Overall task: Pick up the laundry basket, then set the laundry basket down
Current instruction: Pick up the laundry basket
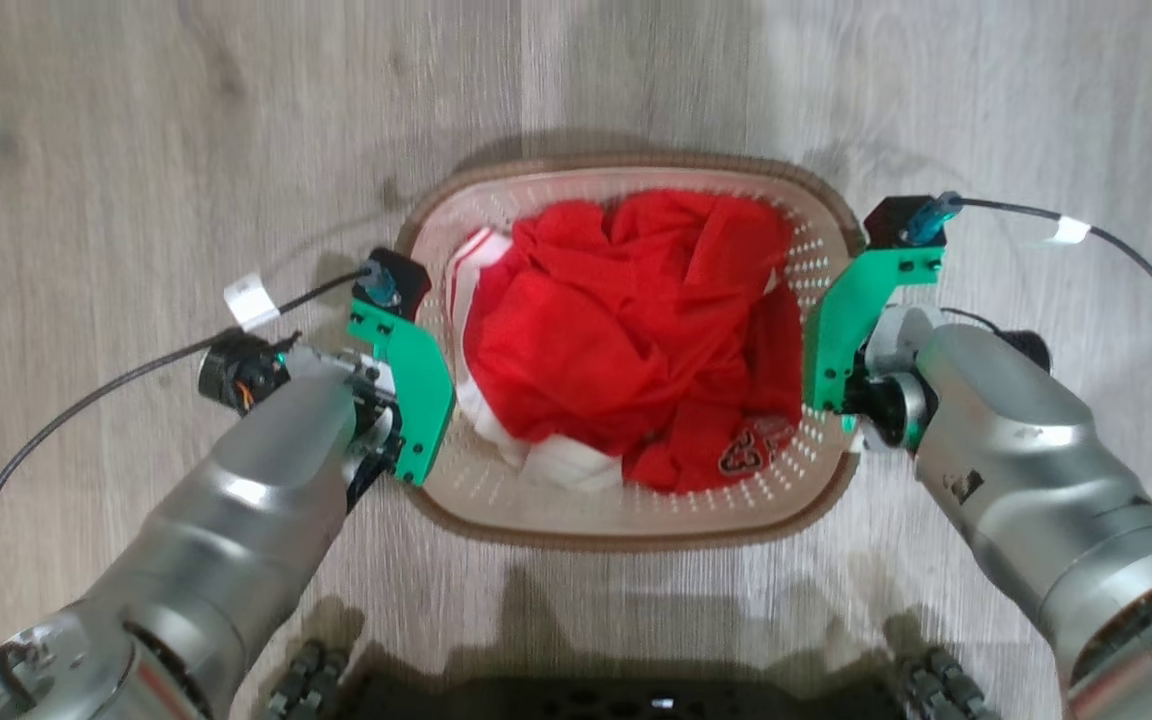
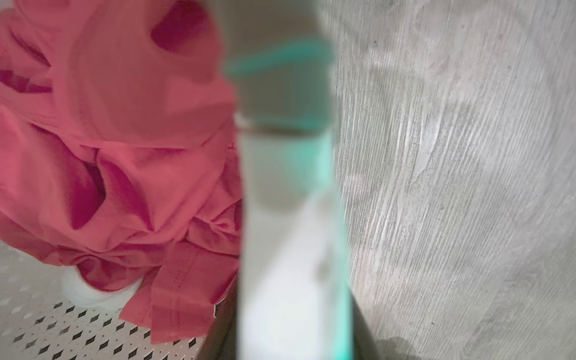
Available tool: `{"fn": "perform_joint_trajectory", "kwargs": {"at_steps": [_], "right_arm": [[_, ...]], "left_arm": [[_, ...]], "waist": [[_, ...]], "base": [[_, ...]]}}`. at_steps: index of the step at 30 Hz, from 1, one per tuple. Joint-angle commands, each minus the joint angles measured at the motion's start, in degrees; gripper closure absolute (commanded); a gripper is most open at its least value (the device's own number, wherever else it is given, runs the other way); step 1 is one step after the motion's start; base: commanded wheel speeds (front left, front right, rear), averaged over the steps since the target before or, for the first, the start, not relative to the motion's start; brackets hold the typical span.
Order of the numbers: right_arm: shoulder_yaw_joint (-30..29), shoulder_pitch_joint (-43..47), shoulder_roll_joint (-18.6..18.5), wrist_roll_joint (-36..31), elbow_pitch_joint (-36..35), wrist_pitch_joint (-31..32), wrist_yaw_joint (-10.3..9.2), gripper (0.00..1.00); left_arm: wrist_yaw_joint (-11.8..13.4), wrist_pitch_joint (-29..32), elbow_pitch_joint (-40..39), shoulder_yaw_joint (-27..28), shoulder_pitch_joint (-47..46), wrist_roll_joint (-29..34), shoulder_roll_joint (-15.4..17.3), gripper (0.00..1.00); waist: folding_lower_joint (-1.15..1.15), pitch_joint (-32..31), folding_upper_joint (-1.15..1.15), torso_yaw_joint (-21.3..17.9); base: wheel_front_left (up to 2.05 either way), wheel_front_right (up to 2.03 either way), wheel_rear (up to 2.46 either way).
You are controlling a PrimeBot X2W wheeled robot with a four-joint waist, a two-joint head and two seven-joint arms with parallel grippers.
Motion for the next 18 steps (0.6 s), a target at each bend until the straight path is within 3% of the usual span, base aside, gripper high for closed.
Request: {"fn": "perform_joint_trajectory", "kwargs": {"at_steps": [1, 10, 18], "right_arm": [[1.8, 2.4, 2.6, 0.3, -3.3, 1.0, 0.56, 1.00], [5.2, 6.6, 2.6, 3.5, -5.8, 10.4, 0.56, 1.00], [6.6, 9.8, 2.6, 4.7, -8.9, 13.6, 0.56, 1.00]], "left_arm": [[-0.5, 0.7, -2.2, -1.9, 1.6, 0.4, 0.4, 1.00], [-0.5, 5.5, -8.0, -6.8, 6.3, -4.7, 4.0, 1.00], [-0.5, 8.3, -14.1, -8.3, 10.6, -6.8, 7.3, 1.00]], "waist": [[0.00, -2.8, -0.01, -0.2], [0.00, -12.3, -0.01, -0.6], [0.00, -19.8, -0.01, -0.8]], "base": [[0.00, 0.00, 0.00], [0.00, 0.00, 0.00], [0.00, 0.00, 0.00]]}}
